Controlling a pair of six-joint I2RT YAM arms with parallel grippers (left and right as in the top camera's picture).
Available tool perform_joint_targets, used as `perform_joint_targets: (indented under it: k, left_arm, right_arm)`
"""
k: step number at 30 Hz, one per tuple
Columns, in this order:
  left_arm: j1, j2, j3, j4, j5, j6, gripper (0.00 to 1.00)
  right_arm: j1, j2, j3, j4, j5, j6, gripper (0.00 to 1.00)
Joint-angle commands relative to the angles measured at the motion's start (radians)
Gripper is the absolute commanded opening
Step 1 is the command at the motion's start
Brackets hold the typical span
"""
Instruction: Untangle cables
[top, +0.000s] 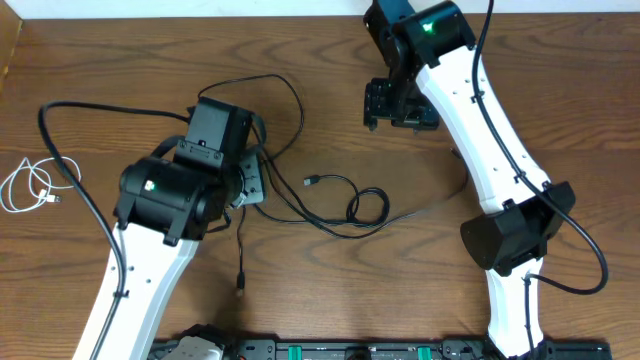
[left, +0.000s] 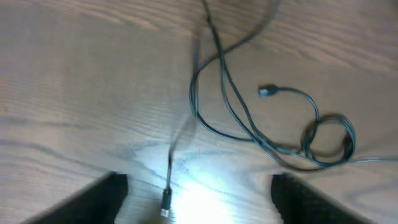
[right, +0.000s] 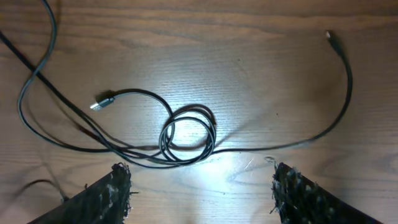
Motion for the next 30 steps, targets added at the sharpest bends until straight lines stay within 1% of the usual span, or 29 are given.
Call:
perform_joint_targets:
  k: [1, 4, 5, 9, 10, 12, 17, 20, 23, 28, 30]
  left_arm:
    - [0.022, 0.011, 0.005, -0.006, -0.045, -0.012, 0.91]
    - [0.023, 0.011, 0.005, -0.006, -0.026, -0.051, 0.91]
    - [0.023, 0.011, 0.005, -0.005, 0.024, -0.056, 0.92]
    - [0.019, 0.011, -0.009, 0.013, 0.322, -0.056, 0.91]
    - [0.014, 0.011, -0.021, 0.024, 0.340, -0.058, 0.91]
    - [0.009, 0.016, -0.051, 0.040, 0.332, -0.107, 0.89]
    - [0.008, 0.057, -0.159, 0.113, 0.304, -0.294, 0.89]
    - [0.004, 0.114, -0.205, 0.177, 0.314, -0.367, 0.84]
    - [-0.010, 0.192, -0.208, 0.216, 0.314, -0.411, 0.79]
    - [-0.031, 0.319, -0.208, 0.255, 0.314, -0.489, 0.79]
    - [-0.031, 0.366, -0.208, 0.254, 0.314, -0.495, 0.78]
  right_arm:
    - [0.005, 0.000, -0.002, -0.003, 0.011, -0.010, 0.75]
    - [0.004, -0.002, -0.002, -0.003, 0.010, -0.010, 0.76]
    - [0.004, -0.004, -0.002, -0.003, 0.007, -0.010, 0.77]
    - [0.003, -0.023, -0.001, -0.002, 0.003, -0.010, 0.77]
    - [0.002, -0.031, -0.001, 0.000, 0.001, -0.010, 0.77]
    - [0.002, -0.050, 0.002, -0.002, -0.011, -0.010, 0.77]
    - [0.002, -0.103, 0.002, -0.003, -0.050, -0.010, 0.77]
    - [0.006, -0.127, 0.002, -0.003, -0.064, -0.010, 0.78]
    - [0.007, -0.134, 0.002, -0.003, -0.064, -0.010, 0.78]
    - [0.007, -0.134, 0.002, -0.003, -0.064, -0.010, 0.78]
    - [0.007, -0.134, 0.002, -0.003, -0.064, -0.010, 0.78]
